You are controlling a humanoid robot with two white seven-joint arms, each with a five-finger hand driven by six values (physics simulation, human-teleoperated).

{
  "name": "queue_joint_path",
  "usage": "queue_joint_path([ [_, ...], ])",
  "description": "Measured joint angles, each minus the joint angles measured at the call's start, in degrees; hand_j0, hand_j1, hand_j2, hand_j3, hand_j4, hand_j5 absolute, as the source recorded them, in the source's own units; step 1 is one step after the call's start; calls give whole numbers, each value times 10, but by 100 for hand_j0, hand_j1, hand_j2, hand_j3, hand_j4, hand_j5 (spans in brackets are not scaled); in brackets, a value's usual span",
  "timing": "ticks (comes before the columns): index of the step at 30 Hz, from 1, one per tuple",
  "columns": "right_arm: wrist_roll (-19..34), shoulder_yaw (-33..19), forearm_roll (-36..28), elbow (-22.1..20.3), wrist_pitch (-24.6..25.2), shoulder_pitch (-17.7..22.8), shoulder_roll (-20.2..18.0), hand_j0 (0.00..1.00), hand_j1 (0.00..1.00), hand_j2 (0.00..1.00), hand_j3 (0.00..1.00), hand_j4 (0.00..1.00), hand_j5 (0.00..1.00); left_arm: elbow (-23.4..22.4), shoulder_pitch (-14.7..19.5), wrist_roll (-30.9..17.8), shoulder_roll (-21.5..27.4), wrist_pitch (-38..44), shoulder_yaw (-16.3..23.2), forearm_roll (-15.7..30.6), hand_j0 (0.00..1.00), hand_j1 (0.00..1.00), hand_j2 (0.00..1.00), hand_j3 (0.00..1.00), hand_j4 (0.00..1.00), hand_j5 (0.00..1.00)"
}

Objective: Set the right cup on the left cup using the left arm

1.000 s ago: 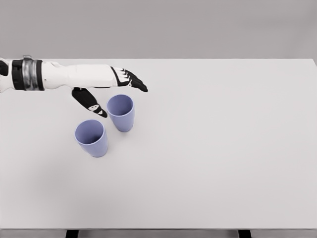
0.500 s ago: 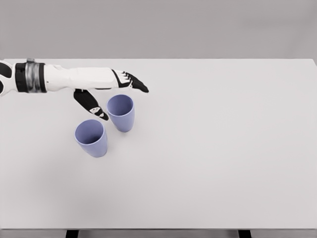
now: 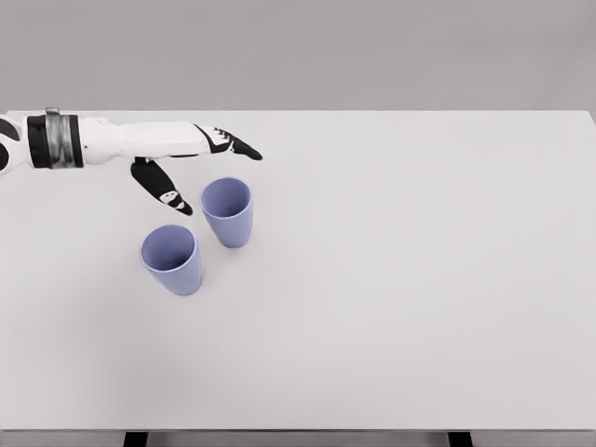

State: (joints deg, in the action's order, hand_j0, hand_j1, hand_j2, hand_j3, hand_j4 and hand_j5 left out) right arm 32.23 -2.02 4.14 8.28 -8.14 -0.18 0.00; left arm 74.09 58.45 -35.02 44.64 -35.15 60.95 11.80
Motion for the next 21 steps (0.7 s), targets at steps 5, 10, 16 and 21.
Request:
queue_joint_path([
  [5,0,0,0,0,0,0,0,100,100,100,100,100,100,-16,0,0,-9,0,0,-9,100,100,100,100,100,100],
  [10,0,0,0,0,0,0,0,100,100,100,100,100,100,-19,0,0,-12,0,0,-11,100,100,100,100,100,100],
  [16,0,0,0,0,0,0,0,100,100,100,100,100,100,-22,-4,0,-18,0,0,-13,100,100,100,100,100,100],
  [21,0,0,0,0,0,0,0,100,100,100,100,100,100,-26,-4,0,-24,0,2,-27,100,100,100,100,100,100],
])
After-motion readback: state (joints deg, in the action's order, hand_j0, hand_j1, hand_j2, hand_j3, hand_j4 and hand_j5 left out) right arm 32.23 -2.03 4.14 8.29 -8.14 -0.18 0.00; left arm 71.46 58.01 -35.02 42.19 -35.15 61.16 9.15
